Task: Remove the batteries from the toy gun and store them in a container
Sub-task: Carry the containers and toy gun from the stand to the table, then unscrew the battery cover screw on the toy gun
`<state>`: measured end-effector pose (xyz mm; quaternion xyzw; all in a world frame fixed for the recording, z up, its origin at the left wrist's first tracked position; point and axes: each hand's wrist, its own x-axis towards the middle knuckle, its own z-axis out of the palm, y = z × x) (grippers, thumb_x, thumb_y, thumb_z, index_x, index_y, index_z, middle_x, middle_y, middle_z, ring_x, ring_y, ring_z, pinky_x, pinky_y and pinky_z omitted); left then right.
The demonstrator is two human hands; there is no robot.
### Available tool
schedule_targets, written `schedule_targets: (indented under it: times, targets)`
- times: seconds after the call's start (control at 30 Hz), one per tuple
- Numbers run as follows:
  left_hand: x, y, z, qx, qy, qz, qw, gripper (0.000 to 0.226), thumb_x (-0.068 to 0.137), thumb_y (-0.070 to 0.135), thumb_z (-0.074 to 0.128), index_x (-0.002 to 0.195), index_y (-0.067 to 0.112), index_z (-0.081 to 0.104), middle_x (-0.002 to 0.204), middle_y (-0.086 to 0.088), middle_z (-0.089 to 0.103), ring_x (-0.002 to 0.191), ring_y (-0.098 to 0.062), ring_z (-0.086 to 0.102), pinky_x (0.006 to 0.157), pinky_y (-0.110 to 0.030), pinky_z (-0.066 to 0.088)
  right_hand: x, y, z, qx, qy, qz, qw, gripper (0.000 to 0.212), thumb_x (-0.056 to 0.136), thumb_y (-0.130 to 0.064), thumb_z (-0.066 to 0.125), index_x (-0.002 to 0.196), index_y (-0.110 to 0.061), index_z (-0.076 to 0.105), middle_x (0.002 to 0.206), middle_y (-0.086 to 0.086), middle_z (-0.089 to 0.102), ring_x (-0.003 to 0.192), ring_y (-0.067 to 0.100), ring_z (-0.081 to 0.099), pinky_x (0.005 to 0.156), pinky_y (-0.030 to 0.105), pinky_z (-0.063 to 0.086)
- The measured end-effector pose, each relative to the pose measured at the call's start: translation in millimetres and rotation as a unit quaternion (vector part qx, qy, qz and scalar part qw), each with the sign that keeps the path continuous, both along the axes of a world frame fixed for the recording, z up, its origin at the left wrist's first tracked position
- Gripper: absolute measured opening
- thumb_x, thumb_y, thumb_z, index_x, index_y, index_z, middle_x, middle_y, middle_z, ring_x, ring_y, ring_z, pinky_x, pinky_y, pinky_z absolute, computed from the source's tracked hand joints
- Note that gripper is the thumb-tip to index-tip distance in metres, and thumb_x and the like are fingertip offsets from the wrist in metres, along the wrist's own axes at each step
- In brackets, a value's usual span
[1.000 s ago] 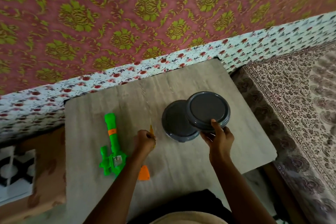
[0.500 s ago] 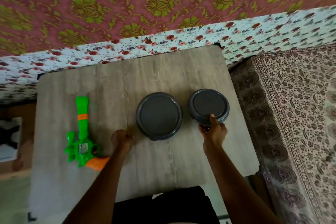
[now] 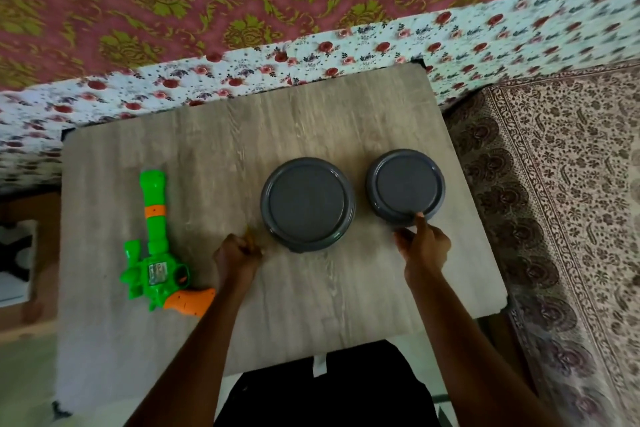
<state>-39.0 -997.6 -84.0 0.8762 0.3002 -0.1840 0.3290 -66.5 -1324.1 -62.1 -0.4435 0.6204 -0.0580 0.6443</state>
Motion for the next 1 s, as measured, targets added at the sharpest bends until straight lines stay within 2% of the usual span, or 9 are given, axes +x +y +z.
schedule_targets:
  times: [0.1, 0.2, 0.3, 0.43, 0.53, 0.63, 0.73, 0.8, 1.0]
  targets:
    - [-5.0, 2.6, -3.8, -0.002, -0.029, -0.017, 0.999, 0.036, 0.078, 0.027, 0.091, 0.095, 0.007, 0.068, 0.09, -0.01, 0.069, 0.088, -0.029, 0.064, 0.073, -0.032, 0.045, -18.1, 20.4, 4.5, -0.047, -0.002, 0.045, 0.998, 0.032, 0.098, -0.034, 0.067, 0.11, -0.004, 0.068, 0.094, 0.018, 0.075, 0.083, 0.032, 0.077, 0.078, 0.041, 0.065]
    - [-15.9, -0.6, -14.7, 0.012, -0.077, -0.028, 0.997, 0.029, 0.086, 0.026, 0.082, 0.095, 0.003, 0.066, 0.096, -0.022, 0.071, 0.092, -0.039, 0.067, 0.076, -0.042, 0.054, -39.9, 48.7, -2.9, -0.121, -0.027, 0.16, 0.979, 0.008, 0.097, -0.014, 0.065, 0.095, -0.011, 0.073, 0.086, 0.013, 0.077, 0.085, 0.035, 0.076, 0.08, 0.041, 0.063]
    - [-29.5, -11.3, -23.3, 0.03, -0.14, -0.016, 0.99, 0.019, 0.094, 0.019, 0.069, 0.099, 0.002, 0.064, 0.103, -0.025, 0.064, 0.094, -0.043, 0.062, 0.08, -0.047, 0.053, -56.2, 74.9, -20.5, -0.225, -0.05, 0.316, 0.92, 0.018, 0.09, -0.004, 0.068, 0.092, -0.021, 0.074, 0.089, -0.003, 0.077, 0.086, 0.018, 0.074, 0.086, 0.04, 0.063]
    - [-38.1, -11.2, -44.0, 0.017, -0.205, -0.014, 0.978, 0.019, 0.091, 0.023, 0.066, 0.098, 0.005, 0.065, 0.098, -0.018, 0.066, 0.1, -0.037, 0.061, 0.083, -0.048, 0.053, -64.4, 96.3, -43.2, -0.325, -0.12, 0.427, 0.835, 0.019, 0.092, -0.002, 0.066, 0.097, -0.019, 0.075, 0.09, -0.011, 0.073, 0.084, 0.003, 0.068, 0.081, 0.02, 0.057]
    - [-42.2, -9.1, -49.8, 0.006, -0.26, 0.004, 0.966, 0.022, 0.088, 0.033, 0.062, 0.094, 0.012, 0.064, 0.091, -0.011, 0.068, 0.09, -0.031, 0.065, 0.078, -0.046, 0.056, -64.8, 98.4, -54.0, -0.391, -0.162, 0.436, 0.794, 0.017, 0.093, -0.003, 0.064, 0.099, -0.015, 0.074, 0.091, -0.007, 0.072, 0.084, 0.0, 0.066, 0.078, 0.01, 0.05]
    - [-50.7, -8.6, -59.9, 0.005, -0.292, -0.003, 0.956, 0.023, 0.088, 0.041, 0.06, 0.094, 0.019, 0.062, 0.093, -0.007, 0.069, 0.08, -0.021, 0.068, 0.073, -0.041, 0.059, -67.7, 96.2, -67.2, -0.443, -0.198, 0.431, 0.76, 0.012, 0.091, -0.003, 0.067, 0.098, -0.01, 0.073, 0.091, -0.003, 0.071, 0.079, 0.005, 0.065, 0.075, 0.01, 0.049]
    - [-65.9, -11.5, -79.2, 0.005, -0.313, -0.016, 0.949, 0.017, 0.09, 0.036, 0.07, 0.094, 0.024, 0.059, 0.098, -0.007, 0.069, 0.071, -0.005, 0.065, 0.067, -0.016, 0.052, -73.3, 91.4, -83.4, -0.49, -0.228, 0.436, 0.719, 0.006, 0.091, -0.01, 0.072, 0.097, -0.008, 0.073, 0.088, 0.001, 0.071, 0.073, 0.008, 0.065, 0.069, 0.015, 0.052]
    - [-71.7, -9.8, -77.8, 0.006, -0.328, -0.011, 0.944, 0.018, 0.091, 0.033, 0.075, 0.094, 0.025, 0.059, 0.099, -0.006, 0.069, 0.071, -0.004, 0.063, 0.065, -0.006, 0.044, -70.6, 91.7, -83.9, -0.498, -0.249, 0.447, 0.7, 0.01, 0.091, -0.016, 0.075, 0.097, -0.009, 0.073, 0.089, 0.001, 0.07, 0.074, 0.008, 0.065, 0.069, 0.016, 0.052]
    - [-93.0, -13.5, -70.5, 0.041, -0.352, -0.03, 0.934, 0.016, 0.092, 0.029, 0.076, 0.094, 0.022, 0.061, 0.097, -0.002, 0.067, 0.074, -0.005, 0.062, 0.065, -0.008, 0.044, -80.9, 95.1, -84.7, -0.535, -0.252, 0.503, 0.63, 0.016, 0.092, -0.024, 0.073, 0.102, -0.011, 0.072, 0.096, 0.001, 0.065, 0.082, 0.015, 0.063, 0.072, 0.031, 0.058]
